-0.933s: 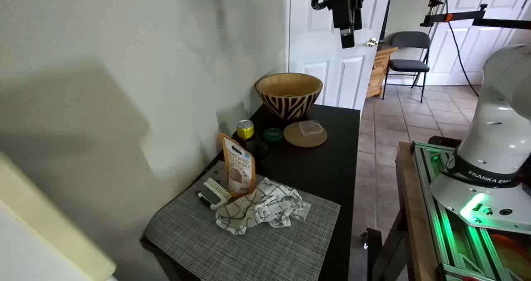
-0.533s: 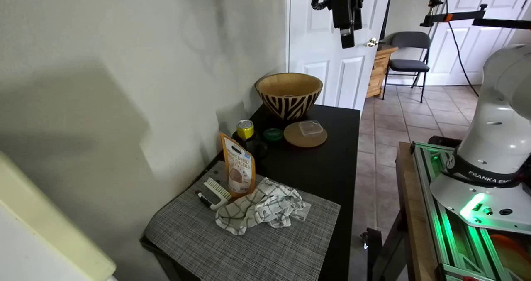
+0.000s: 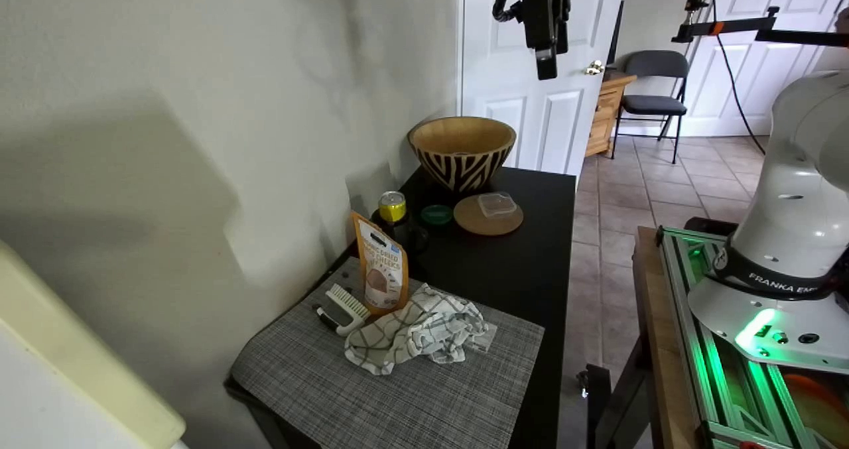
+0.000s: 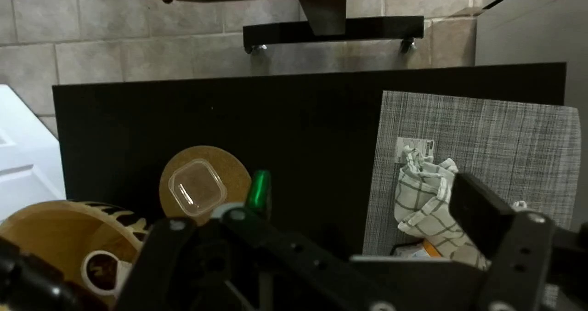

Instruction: Remove the can from the bowl

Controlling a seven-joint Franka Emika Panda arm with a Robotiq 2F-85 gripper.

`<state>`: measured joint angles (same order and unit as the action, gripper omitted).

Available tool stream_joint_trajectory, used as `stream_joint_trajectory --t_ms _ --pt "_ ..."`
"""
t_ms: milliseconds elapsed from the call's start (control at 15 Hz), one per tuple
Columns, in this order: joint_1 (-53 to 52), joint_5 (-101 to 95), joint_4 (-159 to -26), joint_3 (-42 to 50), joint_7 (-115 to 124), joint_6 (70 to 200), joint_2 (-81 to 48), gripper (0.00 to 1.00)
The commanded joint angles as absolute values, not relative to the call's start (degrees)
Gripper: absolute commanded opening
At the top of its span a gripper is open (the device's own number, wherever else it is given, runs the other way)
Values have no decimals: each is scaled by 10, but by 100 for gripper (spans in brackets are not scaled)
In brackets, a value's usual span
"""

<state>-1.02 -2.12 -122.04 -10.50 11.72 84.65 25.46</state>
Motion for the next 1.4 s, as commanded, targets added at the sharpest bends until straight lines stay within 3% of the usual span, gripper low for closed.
stream_joint_trajectory --t_ms 0,467,600,1333 --pt "-17 -28 -1286 -31 -13 964 275 100" --pt "-38 -3 -1339 182 -342 1165 221 100" --pt "-5 -1 -1336 146 -321 1149 223 100" --pt "24 35 -1310 183 -401 1198 149 100"
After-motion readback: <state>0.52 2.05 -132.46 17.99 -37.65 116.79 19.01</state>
